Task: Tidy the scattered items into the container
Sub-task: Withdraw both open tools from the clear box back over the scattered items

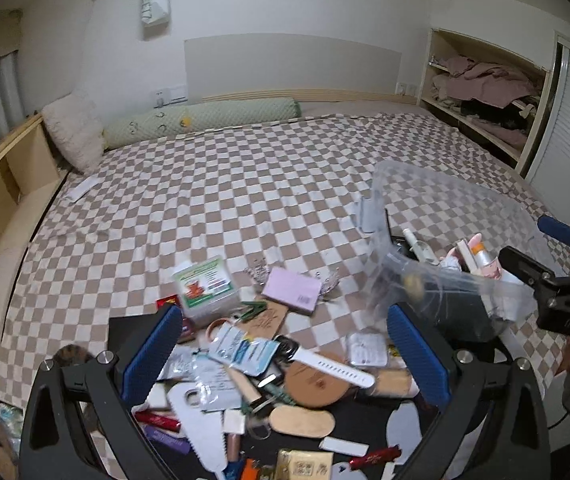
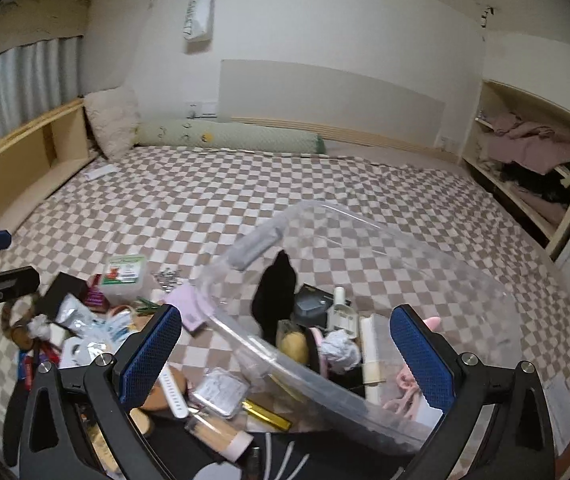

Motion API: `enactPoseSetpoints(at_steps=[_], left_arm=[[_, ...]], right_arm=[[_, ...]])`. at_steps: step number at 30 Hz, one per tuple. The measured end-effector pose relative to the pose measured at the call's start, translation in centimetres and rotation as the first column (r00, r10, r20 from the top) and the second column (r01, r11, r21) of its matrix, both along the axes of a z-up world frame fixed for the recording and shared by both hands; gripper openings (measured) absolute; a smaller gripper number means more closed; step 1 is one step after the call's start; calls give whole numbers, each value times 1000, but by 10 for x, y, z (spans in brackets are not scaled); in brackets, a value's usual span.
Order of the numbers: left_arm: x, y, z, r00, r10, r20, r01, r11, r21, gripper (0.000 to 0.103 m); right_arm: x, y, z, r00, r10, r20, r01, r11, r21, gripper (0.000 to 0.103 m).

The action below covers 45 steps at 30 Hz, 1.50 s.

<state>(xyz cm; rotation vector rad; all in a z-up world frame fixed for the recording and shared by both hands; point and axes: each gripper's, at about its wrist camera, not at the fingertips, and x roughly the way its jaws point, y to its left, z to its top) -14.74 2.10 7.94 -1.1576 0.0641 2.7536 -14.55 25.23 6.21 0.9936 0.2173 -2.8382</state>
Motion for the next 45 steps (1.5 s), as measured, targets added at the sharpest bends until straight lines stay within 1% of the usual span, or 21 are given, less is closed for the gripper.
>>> enactPoseSetpoints(at_steps=[3,7,9,13,16,18,20,25,28,31,32,33,34,37,40,45], left_arm=[[10,-11,-5,1000,4,10,-4,1000,-9,103],[27,-19,-13,1000,11,-6,-11,996,-91,103],[34,-23,-15,999,29,-19,-31,994,-106,103],[42,-33,-19,999,36,-15,-37,998,-53,103],[47,-38,-25,1000,27,2,-27,1000,-9,103],[49,-40,-32,1000,15,21,-15,1000,3,103],[52,-40,-39,999,9,39,-8,1000,-5,103],[58,-35,-56,998,-18,63,19,1000,-24,101],[63,-29,-68,996,-48,71,51,998,-36,101],[68,-23,-82,995,-79,63,82,995,-50,101],[69,-21,-88,993,-93,66,96,994,-53,100],[70,-20,-93,992,-104,74,108,993,-53,96],[71,-18,-100,989,-117,88,122,991,-50,93],[72,-12,-120,980,-146,132,155,986,-56,93],[73,-6,-140,972,-169,166,185,979,-88,93],[75,-1,-172,955,-189,230,213,974,-82,93]], right_arm=[[5,-8,-2,999,41,0,-41,999,11,103],[16,-21,-6,995,98,-20,-97,994,40,103],[22,-28,-9,990,136,-26,-134,990,52,103],[33,-42,-17,977,214,-26,-211,975,71,103],[42,-54,-29,961,276,-24,-271,955,120,103],[48,-60,-36,949,314,-15,-308,940,145,103],[53,-63,-41,941,337,4,-334,931,147,103],[62,-66,-60,919,387,74,-394,912,112,103],[70,-67,-74,897,426,117,-437,894,101,103],[77,-67,-87,878,451,160,-469,877,101,103],[80,-66,-92,871,458,178,-479,871,105,103],[81,-66,-97,865,461,198,-487,867,106,103],[83,-67,-103,859,464,218,-493,863,106,103],[89,-69,-121,828,484,282,-527,845,97,103],[96,-71,-133,810,495,315,-548,830,103,103],[105,-71,-154,780,497,380,-567,818,95,103]])
